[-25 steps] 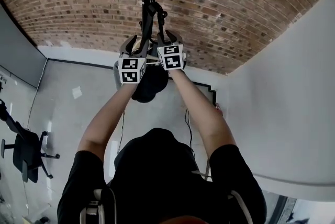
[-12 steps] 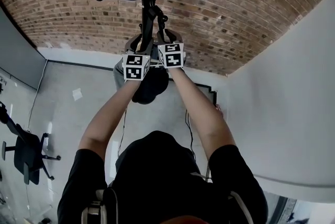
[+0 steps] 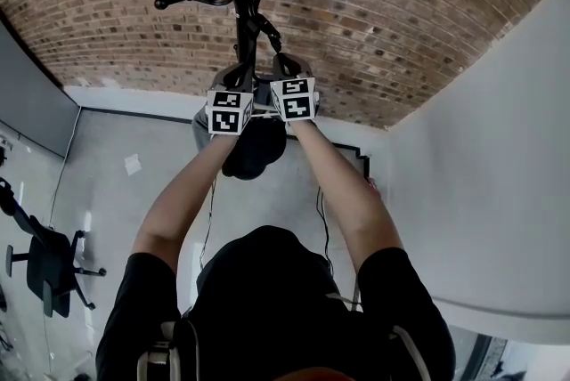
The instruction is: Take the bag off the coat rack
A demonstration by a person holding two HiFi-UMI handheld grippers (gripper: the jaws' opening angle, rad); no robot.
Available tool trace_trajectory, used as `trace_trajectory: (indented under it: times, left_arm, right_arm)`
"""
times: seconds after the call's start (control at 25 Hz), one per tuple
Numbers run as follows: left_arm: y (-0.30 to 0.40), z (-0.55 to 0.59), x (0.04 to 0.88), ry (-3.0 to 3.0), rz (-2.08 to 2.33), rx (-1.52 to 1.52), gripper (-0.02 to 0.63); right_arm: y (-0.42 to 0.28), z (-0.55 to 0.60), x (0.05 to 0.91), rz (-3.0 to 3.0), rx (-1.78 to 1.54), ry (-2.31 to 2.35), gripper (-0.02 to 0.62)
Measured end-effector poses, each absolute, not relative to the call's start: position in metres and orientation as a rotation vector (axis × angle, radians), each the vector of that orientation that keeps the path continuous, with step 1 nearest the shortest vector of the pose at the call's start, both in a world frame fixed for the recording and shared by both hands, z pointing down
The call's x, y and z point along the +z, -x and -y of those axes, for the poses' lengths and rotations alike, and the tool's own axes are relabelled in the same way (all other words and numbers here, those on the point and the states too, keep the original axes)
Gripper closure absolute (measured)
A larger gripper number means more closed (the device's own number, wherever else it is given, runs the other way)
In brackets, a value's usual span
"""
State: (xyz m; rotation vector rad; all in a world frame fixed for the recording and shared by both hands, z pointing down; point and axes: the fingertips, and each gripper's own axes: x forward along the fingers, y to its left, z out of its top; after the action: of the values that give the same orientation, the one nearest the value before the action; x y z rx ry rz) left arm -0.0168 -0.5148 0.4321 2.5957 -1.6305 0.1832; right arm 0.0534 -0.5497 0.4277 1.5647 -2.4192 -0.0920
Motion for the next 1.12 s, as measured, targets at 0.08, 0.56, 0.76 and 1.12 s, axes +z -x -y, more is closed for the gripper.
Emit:
trace_trajectory:
  times: [0.08, 0.56, 0.76, 1.12]
  left_arm:
    - [0.014, 0.514, 0.430, -2.600, 1.627, 0.192, 0.581]
    - [0.021, 0.500, 0.392, -2.589, 1.741, 0.042, 0.583]
    - [0.015, 0.493, 0.365, -2.641, 1.743, -0.018, 0.583]
    - [0.022, 0.479, 0.336, -2.687, 1.823, -0.103, 0.583]
  right_arm:
    - [-0.058, 0.551, 0.421, 2.415, -0.113, -1.575, 0.574]
    - [-0.081, 0.540, 0.378, 2.499, -0.056, -1.712, 0.574]
    - [-0.089, 0.535, 0.354, 2.527, -0.063, -1.757, 0.574]
    - [-0.109, 0.522, 0.331, 2.600, 0.062, -1.861, 0.574]
